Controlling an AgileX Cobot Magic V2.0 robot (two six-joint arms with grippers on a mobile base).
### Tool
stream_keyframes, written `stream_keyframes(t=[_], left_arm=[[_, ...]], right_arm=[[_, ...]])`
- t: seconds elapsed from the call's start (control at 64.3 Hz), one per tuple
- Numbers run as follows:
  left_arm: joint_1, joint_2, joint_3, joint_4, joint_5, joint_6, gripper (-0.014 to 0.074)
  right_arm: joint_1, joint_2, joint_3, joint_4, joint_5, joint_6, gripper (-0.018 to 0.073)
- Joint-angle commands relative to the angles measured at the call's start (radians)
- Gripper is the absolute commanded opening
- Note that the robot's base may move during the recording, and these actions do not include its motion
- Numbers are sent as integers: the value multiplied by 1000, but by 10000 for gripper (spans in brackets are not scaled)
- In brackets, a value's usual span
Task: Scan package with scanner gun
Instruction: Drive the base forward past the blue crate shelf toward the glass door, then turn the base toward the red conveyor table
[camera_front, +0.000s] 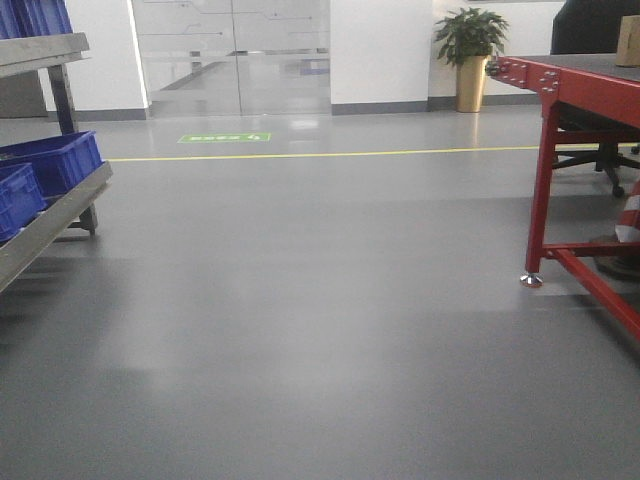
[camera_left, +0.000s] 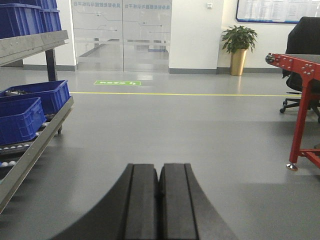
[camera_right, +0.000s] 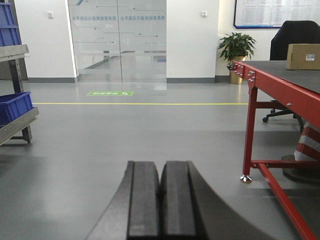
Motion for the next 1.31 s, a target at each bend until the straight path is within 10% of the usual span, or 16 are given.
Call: stream_keyframes(t=[0.0,1.29], left_arm=[[3,-4,-2,0,-19,-12,-111],[3,-4,-2,0,-19,-12,-111]], right_arm=[[-5,-5,0,-1,-26,-5,-154],[-5,-5,0,-1,-26,-5,-154]])
